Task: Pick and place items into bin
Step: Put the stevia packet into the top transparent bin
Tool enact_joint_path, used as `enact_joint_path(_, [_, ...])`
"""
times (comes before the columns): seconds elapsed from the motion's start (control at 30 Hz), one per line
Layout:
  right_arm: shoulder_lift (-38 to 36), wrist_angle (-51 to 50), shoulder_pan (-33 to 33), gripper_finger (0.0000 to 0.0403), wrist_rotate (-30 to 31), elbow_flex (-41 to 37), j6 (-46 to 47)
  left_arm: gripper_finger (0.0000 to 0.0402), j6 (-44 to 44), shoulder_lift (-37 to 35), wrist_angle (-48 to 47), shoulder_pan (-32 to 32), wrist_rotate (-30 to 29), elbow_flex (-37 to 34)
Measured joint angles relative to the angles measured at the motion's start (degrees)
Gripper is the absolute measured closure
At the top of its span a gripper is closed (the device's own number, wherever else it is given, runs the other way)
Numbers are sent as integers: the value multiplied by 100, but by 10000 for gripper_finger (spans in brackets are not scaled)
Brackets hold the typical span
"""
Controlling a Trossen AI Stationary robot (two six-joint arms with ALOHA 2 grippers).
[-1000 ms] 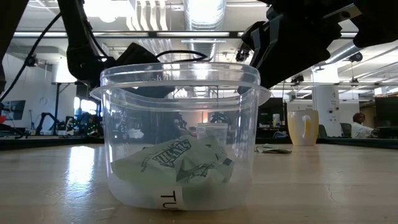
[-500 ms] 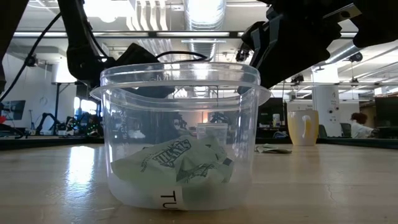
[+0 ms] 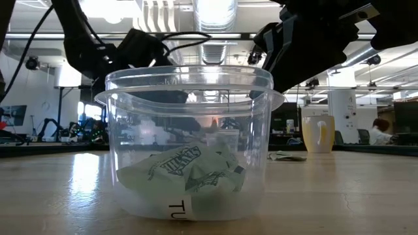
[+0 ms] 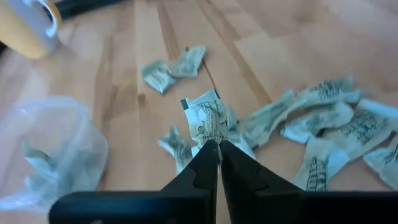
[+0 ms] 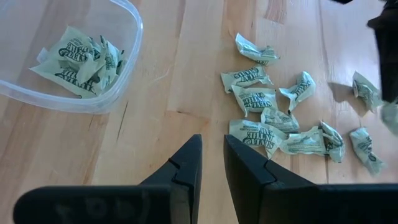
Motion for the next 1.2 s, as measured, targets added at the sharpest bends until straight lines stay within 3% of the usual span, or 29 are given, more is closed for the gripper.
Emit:
enact_joint_path(0.47, [0, 19, -1, 346, 0, 0, -11, 402, 204, -438, -35, 333, -391, 518])
enact_joint_path(0.87, [0, -43, 1, 346, -48, 0, 0, 401, 188, -314, -2324, 1082, -212, 1881])
enact_joint_path(1.07, [0, -84, 1, 346, -57, 0, 2, 401, 50, -50, -2569, 1330, 408, 2305])
enact_joint_path(1.2, [0, -130, 1, 346, -59, 0, 2, 401, 12, 258, -2562, 1412, 459, 2472])
